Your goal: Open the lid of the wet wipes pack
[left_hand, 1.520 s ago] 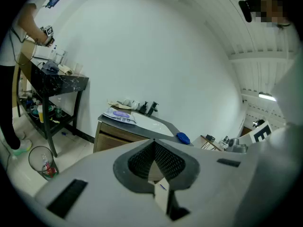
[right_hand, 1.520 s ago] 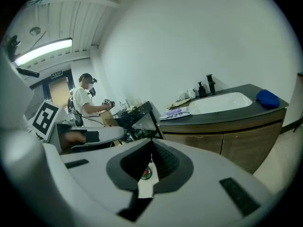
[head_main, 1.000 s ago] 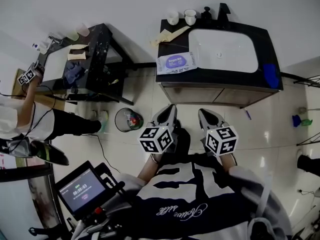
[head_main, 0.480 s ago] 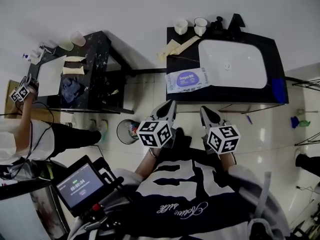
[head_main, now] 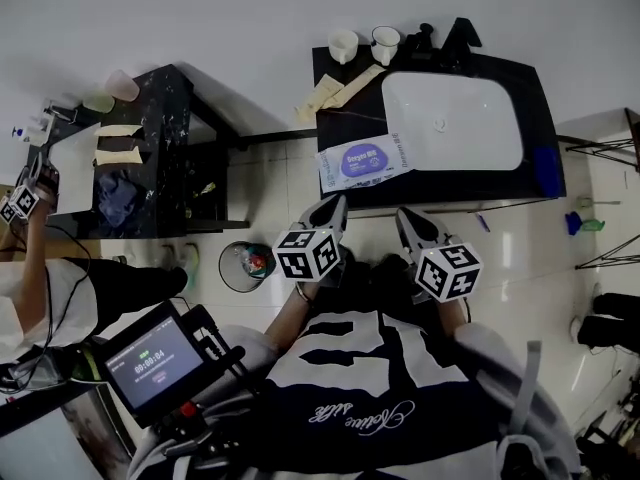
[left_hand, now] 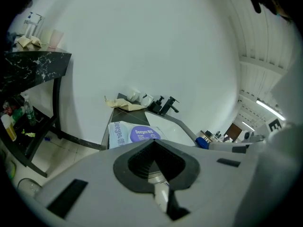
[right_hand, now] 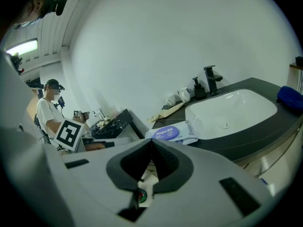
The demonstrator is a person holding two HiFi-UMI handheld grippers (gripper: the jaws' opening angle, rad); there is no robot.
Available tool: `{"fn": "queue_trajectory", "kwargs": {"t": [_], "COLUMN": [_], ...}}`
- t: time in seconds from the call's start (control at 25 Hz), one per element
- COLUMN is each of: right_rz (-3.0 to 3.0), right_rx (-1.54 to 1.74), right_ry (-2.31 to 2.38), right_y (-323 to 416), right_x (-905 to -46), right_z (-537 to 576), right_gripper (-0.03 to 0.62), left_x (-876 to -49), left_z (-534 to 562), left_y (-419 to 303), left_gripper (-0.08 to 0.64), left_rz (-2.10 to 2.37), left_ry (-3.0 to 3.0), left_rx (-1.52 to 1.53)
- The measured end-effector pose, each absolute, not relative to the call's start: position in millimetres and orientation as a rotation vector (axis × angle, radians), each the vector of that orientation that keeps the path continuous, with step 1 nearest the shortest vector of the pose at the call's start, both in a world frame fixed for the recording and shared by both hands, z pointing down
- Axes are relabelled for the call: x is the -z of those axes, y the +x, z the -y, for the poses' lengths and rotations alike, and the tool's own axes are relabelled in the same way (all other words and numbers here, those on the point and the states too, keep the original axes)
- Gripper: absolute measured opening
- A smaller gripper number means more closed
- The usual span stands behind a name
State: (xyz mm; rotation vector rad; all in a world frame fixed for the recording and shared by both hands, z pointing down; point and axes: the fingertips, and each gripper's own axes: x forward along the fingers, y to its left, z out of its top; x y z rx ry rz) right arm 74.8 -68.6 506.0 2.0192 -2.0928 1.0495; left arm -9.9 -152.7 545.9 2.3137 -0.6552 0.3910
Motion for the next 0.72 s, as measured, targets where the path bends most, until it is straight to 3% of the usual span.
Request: {"fn": "queue_trajectory", "kwargs": {"t": [0.72], "right_rz": [2.141], "right_rx": [-0.91], "right_ry": [1.573], "right_y": [84], "right_x": [-530], "right_z": [140], "right_gripper": [0.0], "left_x": [-586], "left_z": [185], "left_y": [5], "left_gripper": [-0.002], "left_rz": [0.809], "left_ry": [2.092], "left_rx": [-0.434]}}
